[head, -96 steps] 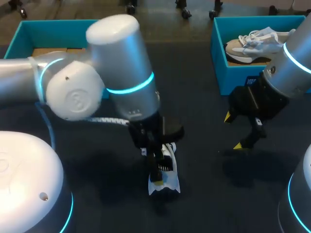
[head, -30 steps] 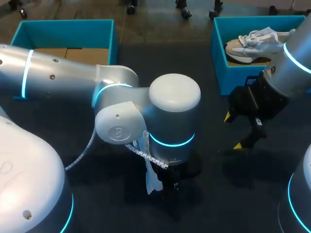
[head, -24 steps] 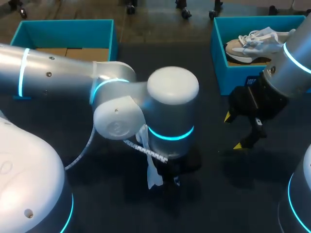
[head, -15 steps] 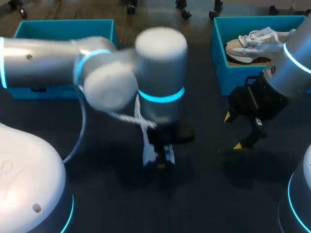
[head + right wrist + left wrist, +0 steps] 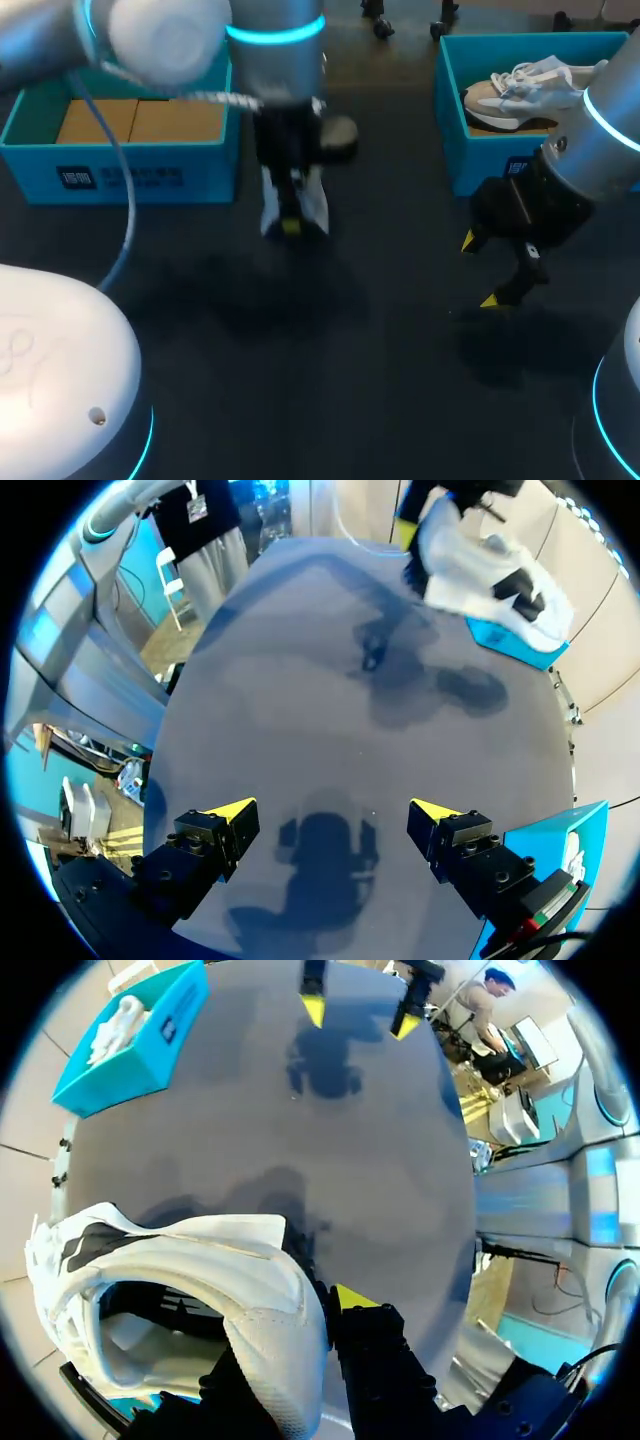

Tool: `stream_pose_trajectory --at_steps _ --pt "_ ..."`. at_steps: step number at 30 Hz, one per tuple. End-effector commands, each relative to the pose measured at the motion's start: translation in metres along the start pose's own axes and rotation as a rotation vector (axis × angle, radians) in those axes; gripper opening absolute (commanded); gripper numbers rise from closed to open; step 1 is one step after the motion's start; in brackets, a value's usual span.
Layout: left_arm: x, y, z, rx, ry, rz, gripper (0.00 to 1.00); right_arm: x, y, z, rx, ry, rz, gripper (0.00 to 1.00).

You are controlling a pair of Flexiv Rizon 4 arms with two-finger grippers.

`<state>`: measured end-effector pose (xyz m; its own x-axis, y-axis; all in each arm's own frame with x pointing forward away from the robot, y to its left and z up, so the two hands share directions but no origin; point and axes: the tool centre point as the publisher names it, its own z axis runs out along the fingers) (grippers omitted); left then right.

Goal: Take the shoe out of the shoebox, open the shoe tongue, remove and reinsert the insole, then place the shoe into the shoebox

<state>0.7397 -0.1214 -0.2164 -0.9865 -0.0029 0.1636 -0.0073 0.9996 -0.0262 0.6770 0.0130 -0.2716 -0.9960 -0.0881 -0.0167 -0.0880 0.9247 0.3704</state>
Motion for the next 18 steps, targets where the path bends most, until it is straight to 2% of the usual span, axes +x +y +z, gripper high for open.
stream_pose_trajectory --at_steps 1,2,18 --pt "-0.021 0.018 -0.069 -0.008 0.003 -0.025 0.0 0.001 0.0 0.001 0.002 -0.002 0.0 1.0" --pt "-0.028 0.027 -0.081 0.037 0.029 -0.023 0.0 0.001 0.0 0.001 0.002 -0.002 0.0 1.0" --pt "-0.028 0.027 -0.081 0.037 0.029 -0.023 0.0 0.001 0.0 0.001 0.002 -0.002 0.0 1.0"
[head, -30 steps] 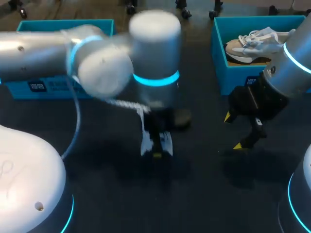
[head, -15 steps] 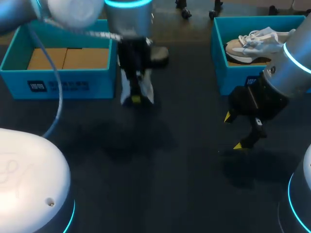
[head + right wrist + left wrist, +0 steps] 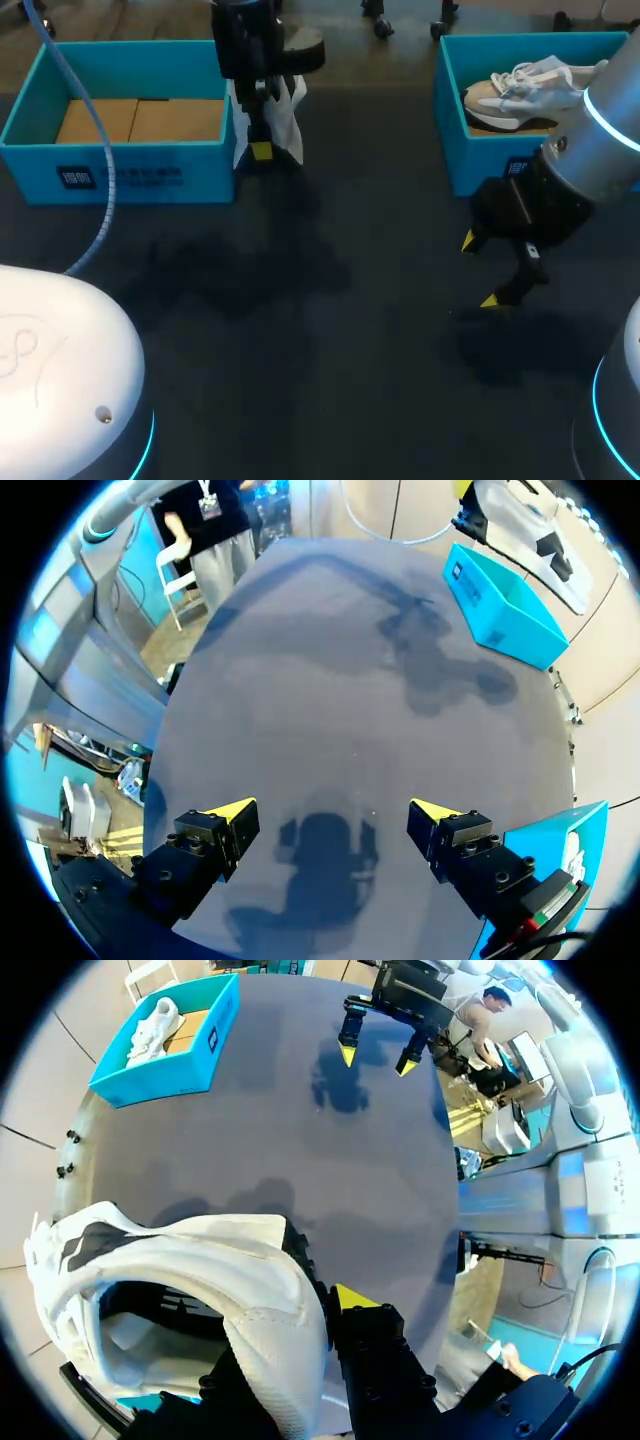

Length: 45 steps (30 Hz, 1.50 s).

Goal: Take the shoe out of the shoebox, open the shoe tongue, remove and reinsert the insole, then place the shoe into the shoebox

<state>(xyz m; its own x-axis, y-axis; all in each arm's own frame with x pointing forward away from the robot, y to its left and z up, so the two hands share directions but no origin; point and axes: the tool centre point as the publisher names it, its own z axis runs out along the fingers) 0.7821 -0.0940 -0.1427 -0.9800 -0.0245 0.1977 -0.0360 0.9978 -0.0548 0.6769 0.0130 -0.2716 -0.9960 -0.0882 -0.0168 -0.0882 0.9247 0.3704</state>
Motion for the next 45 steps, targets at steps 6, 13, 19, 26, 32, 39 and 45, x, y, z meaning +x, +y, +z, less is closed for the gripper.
stream_pose_trajectory --at_steps 6,13,19,26,32,39,45 --pt "-0.009 0.016 -0.013 0.054 0.001 0.05 0.0 0.001 0.0 0.001 0.002 -0.002 0.0 1.0" --pt "-0.068 0.065 -0.044 0.127 0.007 0.1 0.0 0.001 0.0 0.001 0.002 -0.002 0.0 1.0" --pt "-0.115 0.109 -0.062 0.062 -0.012 0.11 0.0 0.001 0.0 0.001 0.002 -0.002 0.0 1.0" --pt "-0.141 0.172 -0.067 0.022 -0.047 0.031 0.0 0.001 0.0 0.001 0.002 -0.002 0.0 1.0" --pt "-0.141 0.172 -0.067 0.022 -0.047 0.031 0.0 0.001 0.0 0.001 0.002 -0.002 0.0 1.0" --pt "-0.14 0.174 -0.066 0.088 -0.011 0.109 0.0 0.001 0.0 0.001 0.002 -0.002 0.0 1.0" --pt "-0.175 0.241 -0.058 0.09 0.003 0.114 0.0 0.001 0.0 0.001 0.002 -0.002 0.0 1.0"
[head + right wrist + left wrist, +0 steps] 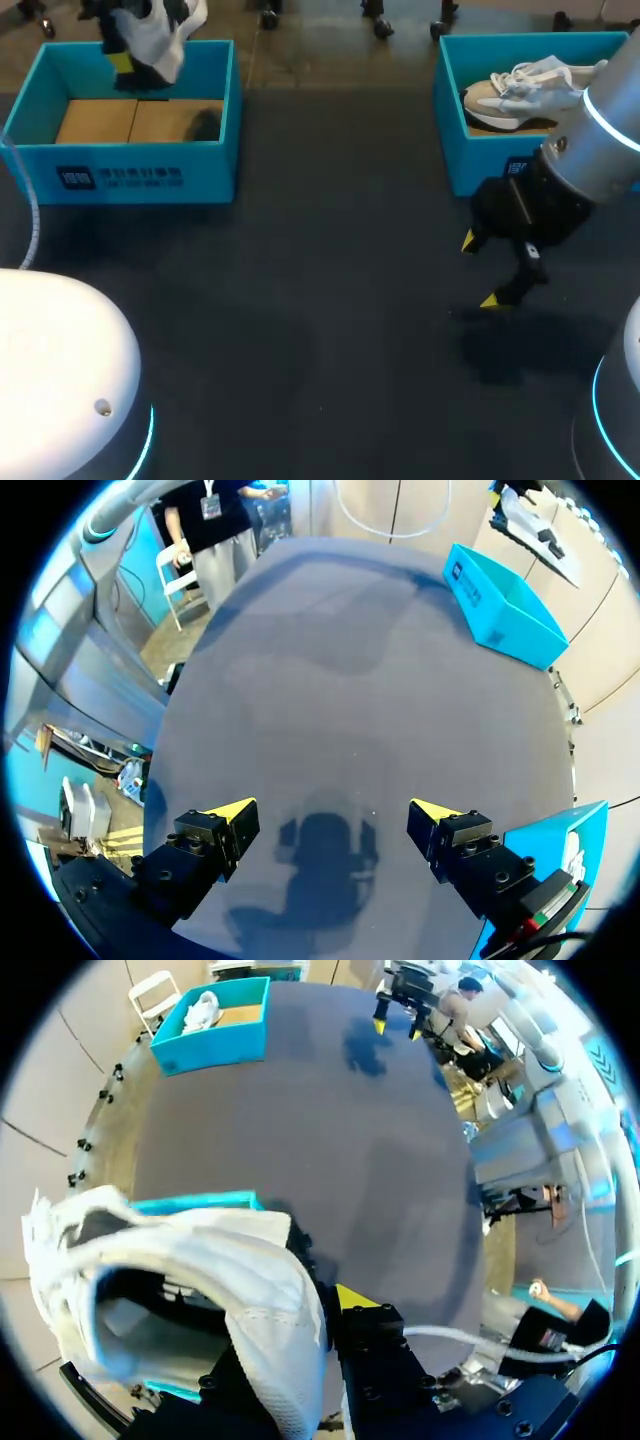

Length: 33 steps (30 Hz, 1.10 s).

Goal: Take the shoe out of the shoebox, open the shoe tongue, remove and reinsert the insole, then place the shoe into the shoebox

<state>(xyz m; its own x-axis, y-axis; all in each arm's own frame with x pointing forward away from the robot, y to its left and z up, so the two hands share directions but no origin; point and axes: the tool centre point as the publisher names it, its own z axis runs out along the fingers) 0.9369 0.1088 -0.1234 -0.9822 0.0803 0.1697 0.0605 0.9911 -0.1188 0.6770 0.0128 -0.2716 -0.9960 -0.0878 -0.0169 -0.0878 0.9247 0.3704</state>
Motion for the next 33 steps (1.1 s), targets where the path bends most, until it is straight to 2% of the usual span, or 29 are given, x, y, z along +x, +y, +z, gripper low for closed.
stream_pose_trajectory --at_steps 1,6,7,9,14,16,18,30,32,33 --pt "-0.022 0.059 0.003 0.039 0.018 0.008 0.0 0.001 0.0 0.001 0.002 -0.002 0.0 1.0" --pt "-0.033 0.105 0.002 -0.042 0.015 0.007 0.0 0.001 0.0 0.001 0.002 -0.002 0.0 1.0" --pt "-0.042 0.118 0.008 -0.059 0.019 0.016 0.0 0.001 0.0 0.001 0.002 -0.002 0.0 1.0" --pt "-0.047 0.131 0.01 -0.07 0.017 0.049 0.0 0.001 0.0 0.001 0.002 -0.002 0.0 1.0" --pt "-0.05 0.155 0.012 -0.064 0.008 0.136 0.0 0.001 0.0 0.001 0.002 -0.002 0.0 1.0" --pt "-0.046 0.168 0.015 -0.027 0.009 0.304 0.0 0.001 0.0 0.001 0.002 -0.002 0.0 1.0" --pt "-0.046 0.184 0.02 -0.049 0.06 0.384 0.0 0.001 0.0 0.001 0.002 -0.002 0.0 1.0" --pt "-0.046 0.184 0.02 -0.049 0.06 0.384 0.0 0.001 0.0 0.001 0.002 -0.002 0.0 1.0" --pt "-0.053 0.182 0.026 -0.127 0.057 0.498 0.0 0.001 0.0 0.001 0.002 -0.002 0.0 1.0" --pt "-0.055 0.182 0.027 -0.143 0.056 0.54 0.0 0.001 0.0 0.001 0.002 -0.002 0.0 1.0"
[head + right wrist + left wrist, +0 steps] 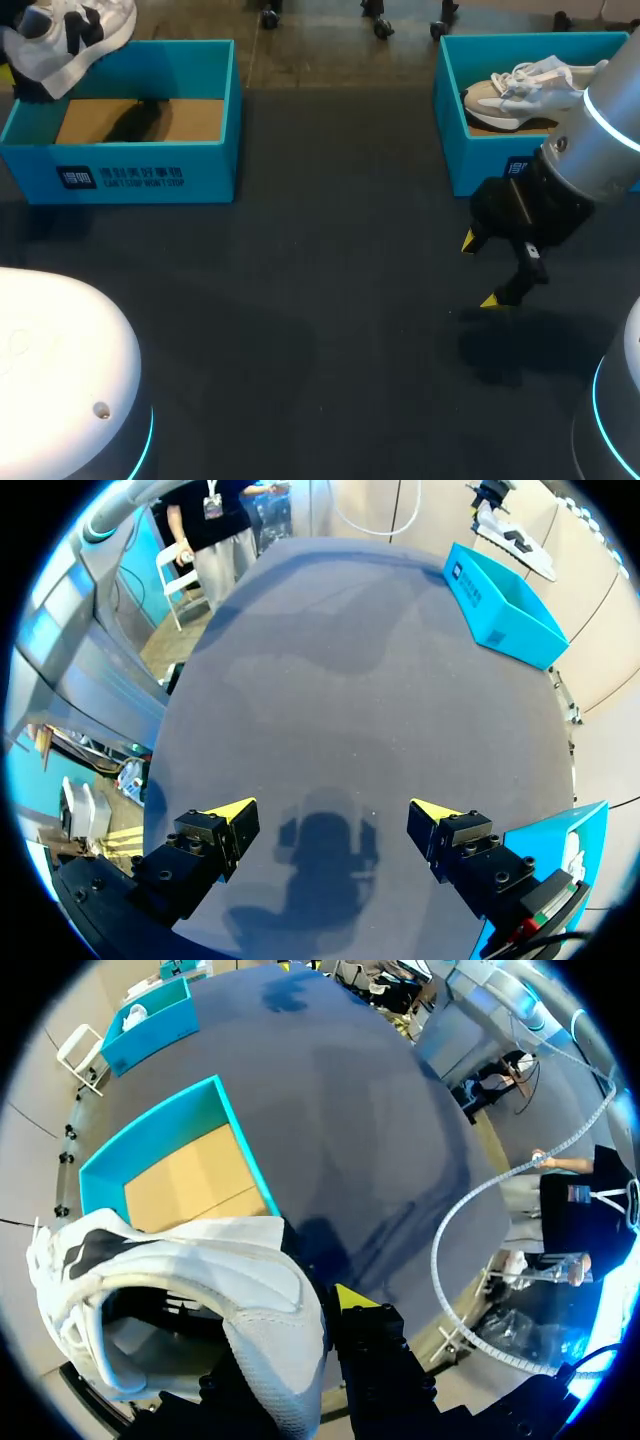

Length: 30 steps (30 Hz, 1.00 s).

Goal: Take the shoe out of the shoebox, open the shoe tongue, remove and reinsert the insole, then place the shoe into the shoebox

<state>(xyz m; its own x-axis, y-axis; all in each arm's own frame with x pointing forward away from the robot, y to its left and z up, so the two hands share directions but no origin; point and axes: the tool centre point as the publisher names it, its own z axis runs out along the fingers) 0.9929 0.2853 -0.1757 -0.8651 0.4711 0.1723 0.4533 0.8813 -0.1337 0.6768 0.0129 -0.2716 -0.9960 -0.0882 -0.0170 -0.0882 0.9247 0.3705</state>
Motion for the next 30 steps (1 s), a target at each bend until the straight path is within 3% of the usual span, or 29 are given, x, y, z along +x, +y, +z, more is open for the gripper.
stream_pose_trajectory --at_steps 1,5,7,8,22,30 --pt "-0.008 0.003 0.003 -0.104 0.005 0.183 0.0 0.0 0.0 0.001 0.002 -0.002 0.0 1.0" --pt "-0.013 0.023 0.001 -0.149 -0.028 0.38 0.0 0.0 0.0 0.001 0.002 -0.002 0.0 1.0" --pt "-0.009 0.034 0.0 -0.168 -0.058 0.595 0.0 0.0 0.0 0.001 0.002 -0.002 0.0 1.0" --pt "-0.007 0.042 -0.001 -0.137 -0.002 0.67 0.0 0.0 0.0 0.001 0.002 -0.002 0.0 1.0" --pt "-0.009 0.04 0.0 -0.131 -0.001 0.698 0.0 0.0 0.0 0.001 0.002 -0.002 0.0 1.0" --pt "-0.027 0.043 0.024 -0.275 0.012 0.881 0.0 0.0 0.0 0.001 0.002 -0.002 0.0 1.0"
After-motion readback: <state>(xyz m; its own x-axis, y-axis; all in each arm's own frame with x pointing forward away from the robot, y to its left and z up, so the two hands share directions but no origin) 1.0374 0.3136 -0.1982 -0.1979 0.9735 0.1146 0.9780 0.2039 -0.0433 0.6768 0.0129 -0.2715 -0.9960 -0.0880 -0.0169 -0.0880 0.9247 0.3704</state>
